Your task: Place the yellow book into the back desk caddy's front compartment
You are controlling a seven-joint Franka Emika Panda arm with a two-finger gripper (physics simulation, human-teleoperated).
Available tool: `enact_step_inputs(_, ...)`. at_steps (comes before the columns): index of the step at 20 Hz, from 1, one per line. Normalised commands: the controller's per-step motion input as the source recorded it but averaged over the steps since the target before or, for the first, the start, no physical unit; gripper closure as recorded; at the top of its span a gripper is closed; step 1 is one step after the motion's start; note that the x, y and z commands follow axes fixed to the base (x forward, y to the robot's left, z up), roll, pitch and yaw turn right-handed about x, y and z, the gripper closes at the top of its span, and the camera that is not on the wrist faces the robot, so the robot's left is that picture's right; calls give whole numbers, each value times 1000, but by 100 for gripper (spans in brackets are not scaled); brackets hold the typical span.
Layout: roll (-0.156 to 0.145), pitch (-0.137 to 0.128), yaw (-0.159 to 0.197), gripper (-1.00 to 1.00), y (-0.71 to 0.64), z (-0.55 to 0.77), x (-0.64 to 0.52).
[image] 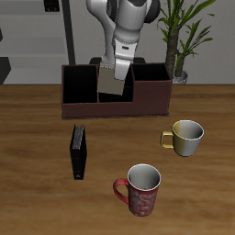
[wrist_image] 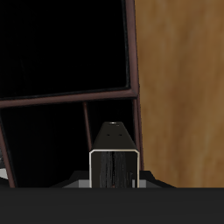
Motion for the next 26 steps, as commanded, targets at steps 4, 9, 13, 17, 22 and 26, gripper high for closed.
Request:
enact_step_inputs(4,7,13,9,100,31,-112,-18)
enact_step_inputs(9,-1,12,-11,100,-6,-91,71)
enact_step_inputs(13,-4,24,-6,100,-57,-196,29)
enact_step_inputs(17,-3,46,-12,100,-49,-257,29)
enact_step_inputs(22,-10,37,-22,100,-21,-184,62)
enact_step_inputs(26,8,28,-19,-100,-13,-29,61)
